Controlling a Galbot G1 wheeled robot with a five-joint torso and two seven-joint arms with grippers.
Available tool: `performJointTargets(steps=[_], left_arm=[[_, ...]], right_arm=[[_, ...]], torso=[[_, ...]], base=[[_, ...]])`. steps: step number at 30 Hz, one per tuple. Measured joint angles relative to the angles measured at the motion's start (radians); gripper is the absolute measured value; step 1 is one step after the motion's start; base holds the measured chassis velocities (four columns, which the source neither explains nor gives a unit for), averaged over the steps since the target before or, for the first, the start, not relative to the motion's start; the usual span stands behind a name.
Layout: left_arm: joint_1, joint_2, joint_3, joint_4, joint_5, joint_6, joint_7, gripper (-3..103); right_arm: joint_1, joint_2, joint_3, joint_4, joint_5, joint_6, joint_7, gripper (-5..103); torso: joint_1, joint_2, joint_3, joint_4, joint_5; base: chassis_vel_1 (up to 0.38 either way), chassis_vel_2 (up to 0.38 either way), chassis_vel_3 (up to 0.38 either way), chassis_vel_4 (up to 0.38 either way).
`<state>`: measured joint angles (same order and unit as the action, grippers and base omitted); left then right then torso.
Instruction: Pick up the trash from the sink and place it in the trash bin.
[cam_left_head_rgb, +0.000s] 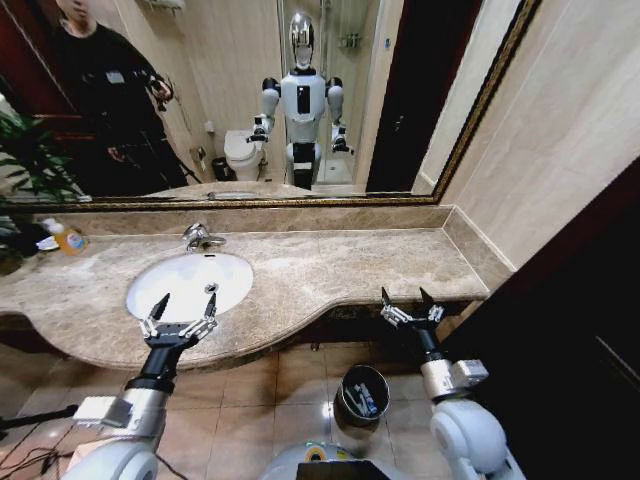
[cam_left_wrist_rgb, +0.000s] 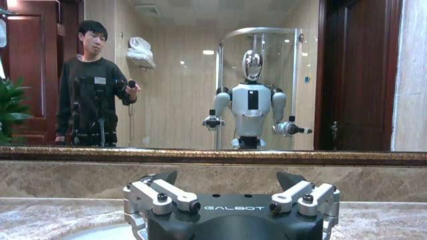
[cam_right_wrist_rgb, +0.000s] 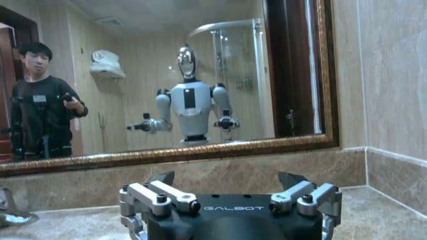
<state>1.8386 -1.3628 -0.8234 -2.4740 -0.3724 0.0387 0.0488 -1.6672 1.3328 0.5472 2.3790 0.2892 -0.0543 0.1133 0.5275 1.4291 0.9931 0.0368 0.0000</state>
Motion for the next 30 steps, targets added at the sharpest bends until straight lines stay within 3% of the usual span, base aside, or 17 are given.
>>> performJointTargets(steps=[11,16,22,30], left_arm=[[0.000,0.000,0.000,0.000,0.000,0.000,0.000,100],[0.000,0.000,0.000,0.000,0.000,0.000,0.000,100],[0.000,0.000,0.000,0.000,0.000,0.000,0.000,100],[0.000,0.000,0.000,0.000,0.000,0.000,0.000,100]], right_arm=[[0.003,-0.046,0.048,0.041,0.018,-0.121,0.060,100],[0.020,-0.064,0.071,0.024,0.043,-0.126,0.062,100],[0.062,-0.105,0.126,-0.052,0.111,-0.095,-0.001,100],[0.081,-0.109,0.163,-0.096,0.128,-0.110,-0.001,100]], torso=[[0.000,0.000,0.000,0.0000,0.0001],[0.000,0.000,0.000,0.0000,0.0001],[0.000,0.000,0.000,0.0000,0.0002],[0.000,0.000,0.000,0.0000,0.0001]], base=[[0.000,0.000,0.000,0.000],[0.000,0.000,0.000,0.000],[0.000,0.000,0.000,0.000],[0.000,0.000,0.000,0.000]])
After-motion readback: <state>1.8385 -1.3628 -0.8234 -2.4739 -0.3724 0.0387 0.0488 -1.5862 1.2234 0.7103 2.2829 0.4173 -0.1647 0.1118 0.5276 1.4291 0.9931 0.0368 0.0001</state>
